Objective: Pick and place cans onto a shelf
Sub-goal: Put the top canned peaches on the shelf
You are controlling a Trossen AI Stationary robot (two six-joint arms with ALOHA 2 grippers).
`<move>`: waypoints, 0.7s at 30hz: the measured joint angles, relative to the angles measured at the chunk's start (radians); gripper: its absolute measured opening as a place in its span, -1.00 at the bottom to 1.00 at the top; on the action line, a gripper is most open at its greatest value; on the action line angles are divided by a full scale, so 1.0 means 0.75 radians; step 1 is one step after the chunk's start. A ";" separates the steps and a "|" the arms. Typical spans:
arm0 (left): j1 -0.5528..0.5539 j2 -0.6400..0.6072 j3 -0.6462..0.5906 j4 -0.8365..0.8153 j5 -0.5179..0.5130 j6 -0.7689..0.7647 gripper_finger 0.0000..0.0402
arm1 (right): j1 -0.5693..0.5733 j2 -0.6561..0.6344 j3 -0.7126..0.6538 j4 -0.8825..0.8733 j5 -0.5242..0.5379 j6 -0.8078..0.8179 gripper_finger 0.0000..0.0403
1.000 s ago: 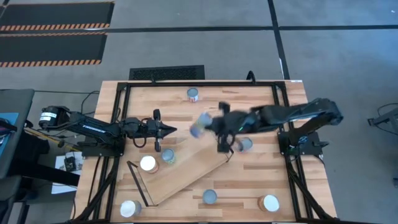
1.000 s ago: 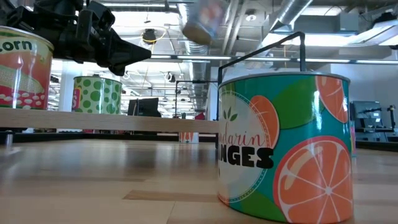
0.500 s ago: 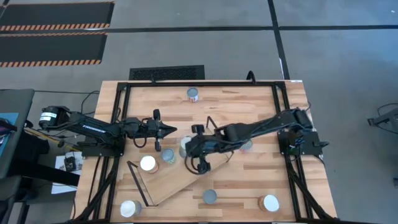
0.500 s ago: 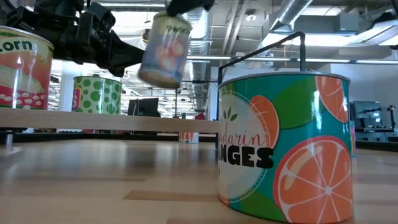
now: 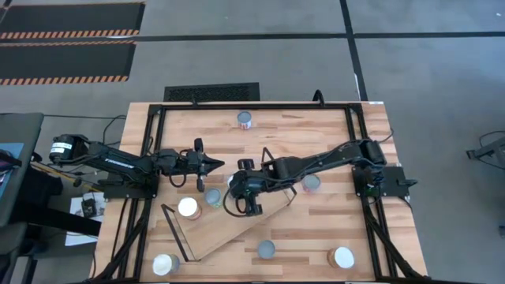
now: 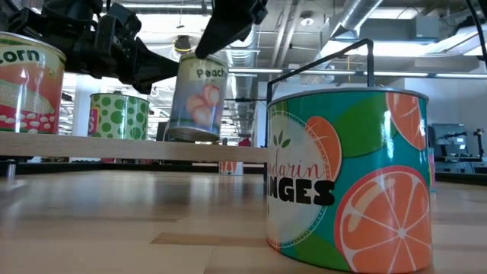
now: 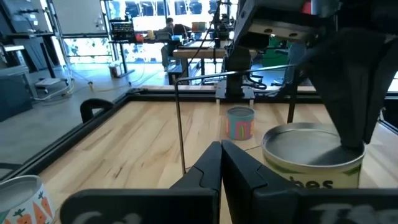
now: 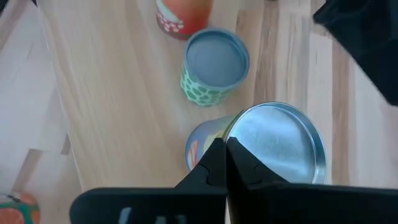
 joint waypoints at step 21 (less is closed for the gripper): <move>0.000 0.000 0.000 0.003 0.000 0.000 -1.00 | -0.012 0.019 -0.001 0.016 0.024 -0.057 -0.95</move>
